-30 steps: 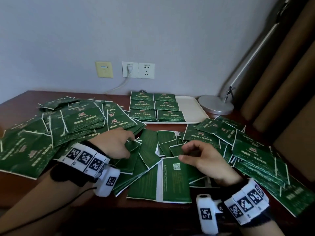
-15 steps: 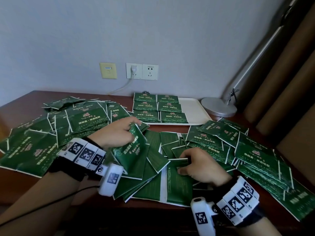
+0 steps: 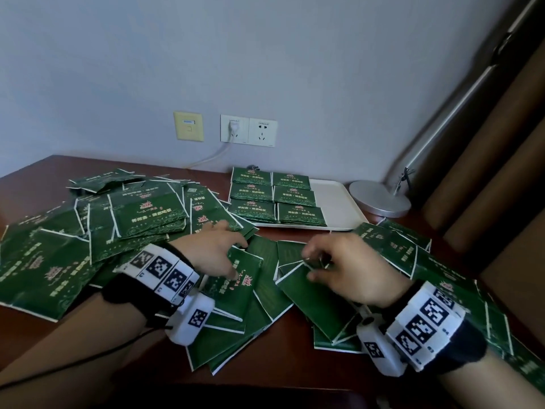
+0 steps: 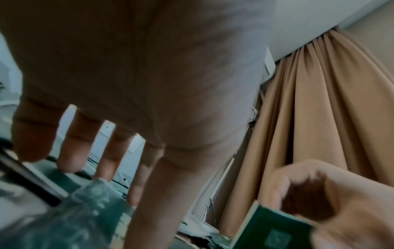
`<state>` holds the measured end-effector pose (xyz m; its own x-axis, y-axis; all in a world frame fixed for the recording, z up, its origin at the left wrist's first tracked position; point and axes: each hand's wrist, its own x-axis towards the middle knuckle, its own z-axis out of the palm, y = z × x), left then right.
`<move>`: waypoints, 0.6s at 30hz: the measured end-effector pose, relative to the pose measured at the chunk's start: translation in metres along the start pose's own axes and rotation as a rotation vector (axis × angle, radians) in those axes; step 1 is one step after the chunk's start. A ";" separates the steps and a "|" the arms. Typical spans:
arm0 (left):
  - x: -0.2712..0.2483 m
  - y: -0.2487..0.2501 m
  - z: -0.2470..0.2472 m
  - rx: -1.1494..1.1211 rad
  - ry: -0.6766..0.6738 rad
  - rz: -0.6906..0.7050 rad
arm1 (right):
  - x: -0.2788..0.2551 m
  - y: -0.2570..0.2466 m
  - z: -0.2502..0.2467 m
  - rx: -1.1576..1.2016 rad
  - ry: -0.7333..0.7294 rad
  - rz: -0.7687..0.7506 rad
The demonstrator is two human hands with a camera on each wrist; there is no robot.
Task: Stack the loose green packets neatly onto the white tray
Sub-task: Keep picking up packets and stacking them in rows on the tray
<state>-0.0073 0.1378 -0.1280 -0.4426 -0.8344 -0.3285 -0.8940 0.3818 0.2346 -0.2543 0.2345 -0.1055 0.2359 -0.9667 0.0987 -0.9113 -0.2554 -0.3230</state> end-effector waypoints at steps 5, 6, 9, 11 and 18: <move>0.008 0.007 -0.012 0.110 -0.085 0.063 | -0.018 0.009 0.000 0.139 -0.169 0.103; 0.010 0.009 -0.012 0.105 -0.094 0.069 | -0.021 0.014 0.000 0.160 -0.122 0.137; 0.016 0.010 -0.012 0.064 -0.137 0.064 | -0.024 0.023 0.002 0.000 -0.099 0.241; 0.019 0.010 -0.014 0.039 -0.165 0.045 | -0.025 0.022 0.006 -0.112 -0.199 0.324; 0.028 0.006 -0.019 0.089 -0.212 0.069 | -0.024 0.015 0.010 -0.125 -0.295 0.390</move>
<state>-0.0239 0.1098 -0.1186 -0.4994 -0.7067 -0.5012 -0.8595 0.4767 0.1843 -0.2704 0.2538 -0.1219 -0.0610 -0.9572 -0.2830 -0.9799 0.1114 -0.1656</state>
